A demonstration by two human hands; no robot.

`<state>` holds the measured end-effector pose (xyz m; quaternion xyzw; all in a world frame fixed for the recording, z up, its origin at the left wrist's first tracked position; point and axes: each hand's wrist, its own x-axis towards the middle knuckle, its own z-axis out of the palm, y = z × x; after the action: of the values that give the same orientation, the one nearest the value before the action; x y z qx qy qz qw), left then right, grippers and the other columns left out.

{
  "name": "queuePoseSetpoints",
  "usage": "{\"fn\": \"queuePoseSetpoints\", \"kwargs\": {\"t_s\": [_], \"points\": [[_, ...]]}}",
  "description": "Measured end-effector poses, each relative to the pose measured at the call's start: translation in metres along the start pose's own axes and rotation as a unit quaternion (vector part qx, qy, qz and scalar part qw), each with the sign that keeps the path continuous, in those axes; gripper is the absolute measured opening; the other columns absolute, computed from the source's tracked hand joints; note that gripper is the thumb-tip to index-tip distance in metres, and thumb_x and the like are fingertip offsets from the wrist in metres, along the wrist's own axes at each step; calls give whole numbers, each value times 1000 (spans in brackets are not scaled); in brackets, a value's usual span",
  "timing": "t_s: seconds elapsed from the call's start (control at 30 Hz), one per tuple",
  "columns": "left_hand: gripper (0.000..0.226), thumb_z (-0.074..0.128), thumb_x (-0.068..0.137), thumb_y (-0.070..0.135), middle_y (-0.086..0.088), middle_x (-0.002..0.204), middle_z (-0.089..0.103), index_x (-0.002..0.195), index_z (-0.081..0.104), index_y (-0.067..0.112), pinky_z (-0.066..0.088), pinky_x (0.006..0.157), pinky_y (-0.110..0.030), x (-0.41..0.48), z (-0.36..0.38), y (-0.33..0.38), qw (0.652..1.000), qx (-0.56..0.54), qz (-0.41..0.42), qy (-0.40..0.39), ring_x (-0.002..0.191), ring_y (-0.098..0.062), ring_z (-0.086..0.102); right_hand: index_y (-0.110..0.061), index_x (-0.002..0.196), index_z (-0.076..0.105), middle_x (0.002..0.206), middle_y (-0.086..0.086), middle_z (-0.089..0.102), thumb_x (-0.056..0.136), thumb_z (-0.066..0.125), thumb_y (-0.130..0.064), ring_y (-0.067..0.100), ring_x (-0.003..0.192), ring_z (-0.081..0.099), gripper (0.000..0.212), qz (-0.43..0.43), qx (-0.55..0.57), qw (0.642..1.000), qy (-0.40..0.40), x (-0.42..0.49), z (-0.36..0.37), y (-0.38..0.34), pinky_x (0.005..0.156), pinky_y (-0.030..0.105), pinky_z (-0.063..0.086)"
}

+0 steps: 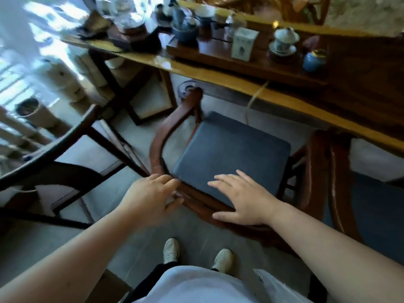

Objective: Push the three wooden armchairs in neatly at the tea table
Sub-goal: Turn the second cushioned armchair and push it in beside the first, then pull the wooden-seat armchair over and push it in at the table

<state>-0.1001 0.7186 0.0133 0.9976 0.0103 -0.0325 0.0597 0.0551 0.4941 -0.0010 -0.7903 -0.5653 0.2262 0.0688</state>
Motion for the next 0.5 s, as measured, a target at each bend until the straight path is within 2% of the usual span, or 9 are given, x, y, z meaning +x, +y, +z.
{"fn": "queuePoseSetpoints", "kwargs": {"t_s": [0.13,0.27,0.33,0.5], "points": [[54,38,84,56,-2,111,68,118,61,21,57,70,-40,-40,-10,-27,993,18,-119,1,98,-28,64,-25,152,26,159,4,30,89,49,-65,20,145,24,78,-58,-42,997,21,49,-20,-20,121,43,7],[53,42,84,54,-4,107,69,113,65,16,55,66,-39,-74,-25,-59,974,32,-223,39,95,-28,65,-23,149,32,156,7,34,87,46,-64,23,142,29,76,-97,-54,993,38,90,-37,-52,119,44,12],[52,43,83,54,-6,106,69,111,66,16,56,64,-39,-89,-33,-81,960,36,-271,63,94,-28,65,-22,149,33,155,7,36,89,52,-58,22,141,30,72,-115,-55,991,42,114,-44,-68,119,44,13],[57,45,79,54,-11,104,69,109,67,9,56,71,-43,-117,-40,-146,932,33,-345,104,94,-33,64,-24,150,29,157,6,33,91,56,-53,23,142,29,72,-134,-86,986,39,170,-54,-106,119,43,14]]}}
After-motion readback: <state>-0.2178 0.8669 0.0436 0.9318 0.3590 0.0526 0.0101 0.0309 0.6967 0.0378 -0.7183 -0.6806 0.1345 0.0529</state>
